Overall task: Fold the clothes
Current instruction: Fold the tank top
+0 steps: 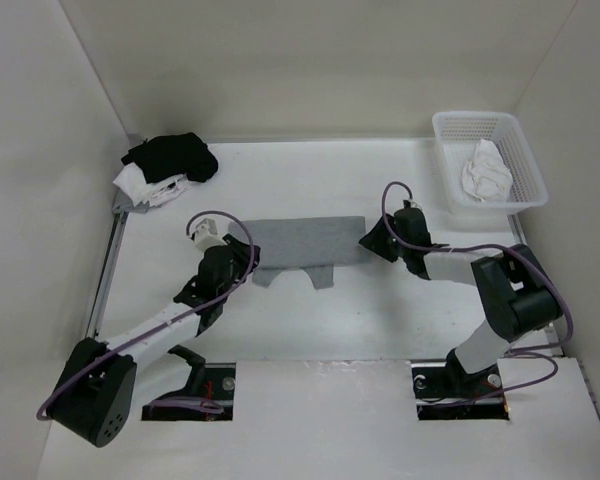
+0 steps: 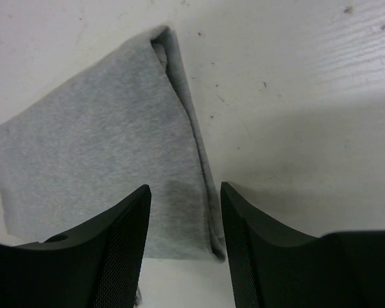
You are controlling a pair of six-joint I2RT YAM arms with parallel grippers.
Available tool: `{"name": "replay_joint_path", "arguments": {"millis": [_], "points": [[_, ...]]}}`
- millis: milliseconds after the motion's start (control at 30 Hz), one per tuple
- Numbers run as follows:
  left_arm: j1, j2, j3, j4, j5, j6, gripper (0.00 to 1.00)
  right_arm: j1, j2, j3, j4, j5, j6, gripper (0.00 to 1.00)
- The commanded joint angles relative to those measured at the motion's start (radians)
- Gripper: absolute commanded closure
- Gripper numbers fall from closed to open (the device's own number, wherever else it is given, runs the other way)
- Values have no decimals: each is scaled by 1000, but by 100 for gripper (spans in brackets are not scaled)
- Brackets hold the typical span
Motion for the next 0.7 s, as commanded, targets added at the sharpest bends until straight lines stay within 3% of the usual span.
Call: {"name": "replay_joint_path", "arguments": {"millis": [0,233,367,500,667], "points": [[-42,35,51,132,-39,3,75,-7,22,14,49,-19,33,48],[-59,61,85,194,-23,8,75,-15,137,14,123,-120,101,57],[-59,59,101,201,-14,17,75,-42,169,14,176,-134,131,65],[-63,58,115,203,4,6,79,-65,191,29,209,-163,157,79],[-63,53,132,218,13,1,79,-88,226,20,270,-252,182,86]]}}
